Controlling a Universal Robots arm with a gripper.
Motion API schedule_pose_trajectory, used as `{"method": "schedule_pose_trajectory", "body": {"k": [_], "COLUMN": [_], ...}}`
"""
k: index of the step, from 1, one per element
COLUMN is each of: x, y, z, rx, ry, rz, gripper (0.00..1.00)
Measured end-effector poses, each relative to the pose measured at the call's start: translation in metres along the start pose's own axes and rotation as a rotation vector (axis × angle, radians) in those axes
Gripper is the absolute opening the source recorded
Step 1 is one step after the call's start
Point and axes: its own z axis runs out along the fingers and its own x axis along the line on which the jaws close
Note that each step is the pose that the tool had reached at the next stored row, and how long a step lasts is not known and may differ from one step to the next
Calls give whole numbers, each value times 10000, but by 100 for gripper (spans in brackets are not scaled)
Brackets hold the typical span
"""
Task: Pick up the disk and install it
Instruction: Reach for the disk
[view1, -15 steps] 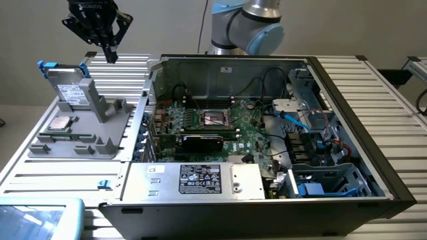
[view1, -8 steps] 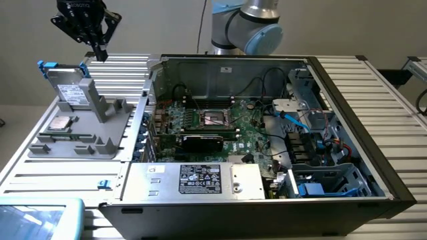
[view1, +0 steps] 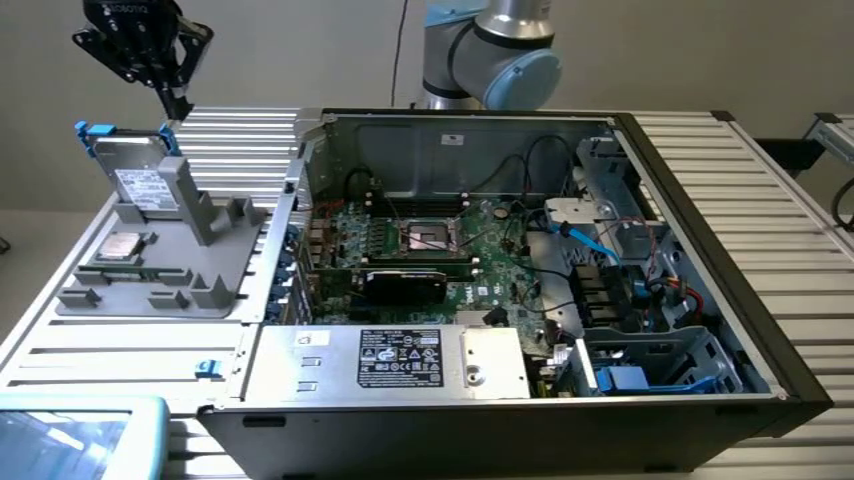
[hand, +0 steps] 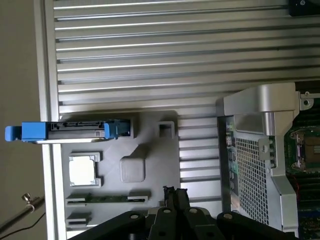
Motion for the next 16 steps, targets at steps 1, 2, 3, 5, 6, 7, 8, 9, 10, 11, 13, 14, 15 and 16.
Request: {"method": "schedule_pose_trajectory", "body": {"k": [1, 2, 3, 5, 6, 7, 8, 9, 10, 11, 13, 14, 15, 16], "x": [41, 85, 126, 209, 252, 294, 335, 370, 393, 401, 408, 409, 409, 411], "y": [9, 20, 31, 54, 67, 79, 92, 107, 123, 141, 168, 168, 167, 173], "z": [2, 5, 7, 11, 13, 16, 19, 22, 25, 27, 29, 29, 29, 30], "rx": [2, 2, 1, 2, 3, 3, 6, 19, 54, 123, 221, 222, 223, 227], "ry": [0, 0, -1, -1, 0, 0, 0, -1, -5, -10, -16, -16, -15, -16], "rz": [-1, -1, -1, -1, -1, -1, -1, -1, -2, -4, -5, -5, -6, -6], "gripper": [11, 11, 11, 11, 11, 11, 11, 11, 11, 11, 11, 11, 11, 11]}}
